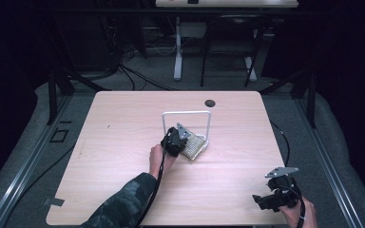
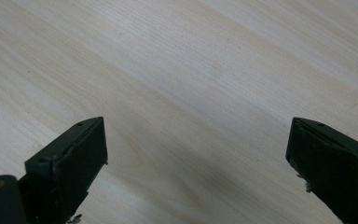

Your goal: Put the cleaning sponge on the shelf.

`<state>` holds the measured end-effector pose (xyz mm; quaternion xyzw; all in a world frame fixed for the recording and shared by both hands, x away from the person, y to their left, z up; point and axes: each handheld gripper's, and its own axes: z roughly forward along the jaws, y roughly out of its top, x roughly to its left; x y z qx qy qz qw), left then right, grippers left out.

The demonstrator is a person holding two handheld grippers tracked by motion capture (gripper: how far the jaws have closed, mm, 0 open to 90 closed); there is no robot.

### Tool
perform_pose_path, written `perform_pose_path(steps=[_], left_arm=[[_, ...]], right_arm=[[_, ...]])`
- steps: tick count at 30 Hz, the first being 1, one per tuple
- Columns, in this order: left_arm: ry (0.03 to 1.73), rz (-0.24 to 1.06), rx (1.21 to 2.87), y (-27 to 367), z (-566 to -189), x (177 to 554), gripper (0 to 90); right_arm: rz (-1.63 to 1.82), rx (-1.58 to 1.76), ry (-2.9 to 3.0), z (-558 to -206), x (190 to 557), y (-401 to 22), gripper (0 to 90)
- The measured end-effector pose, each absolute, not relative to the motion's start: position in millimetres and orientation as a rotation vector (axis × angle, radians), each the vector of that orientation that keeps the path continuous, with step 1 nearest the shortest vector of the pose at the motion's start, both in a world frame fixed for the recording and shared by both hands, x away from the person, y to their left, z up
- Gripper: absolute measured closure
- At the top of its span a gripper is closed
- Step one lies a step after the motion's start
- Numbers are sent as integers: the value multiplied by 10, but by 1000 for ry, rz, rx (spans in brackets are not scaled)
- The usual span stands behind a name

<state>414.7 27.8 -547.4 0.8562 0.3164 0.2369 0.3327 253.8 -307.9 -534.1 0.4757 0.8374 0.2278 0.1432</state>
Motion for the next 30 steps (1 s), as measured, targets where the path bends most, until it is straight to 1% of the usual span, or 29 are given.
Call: perform_pose_path(steps=[5,10,11,17,20,23,30], left_arm=[[824,618,2247,276,-5478,4151,869],[824,613,2236,285,-5461,4152,765],[829,609,2234,286,-5457,4151,733],[843,581,2239,290,-5369,4124,439],[839,558,2237,299,-5308,4092,343],[822,550,2240,315,-5231,4035,270],[805,516,2238,417,-5063,3880,170]], right_arm=[[659,1377,2416,-5343,2540,-3075,47],[657,1377,2418,-5346,2548,-3078,47],[654,1379,2421,-5342,2548,-3080,46],[663,1378,2415,-5340,2549,-3077,46],[663,1375,2415,-5337,2549,-3074,47],[658,1376,2419,-5336,2553,-3073,46],[657,1371,2420,-5335,2557,-3069,47]])
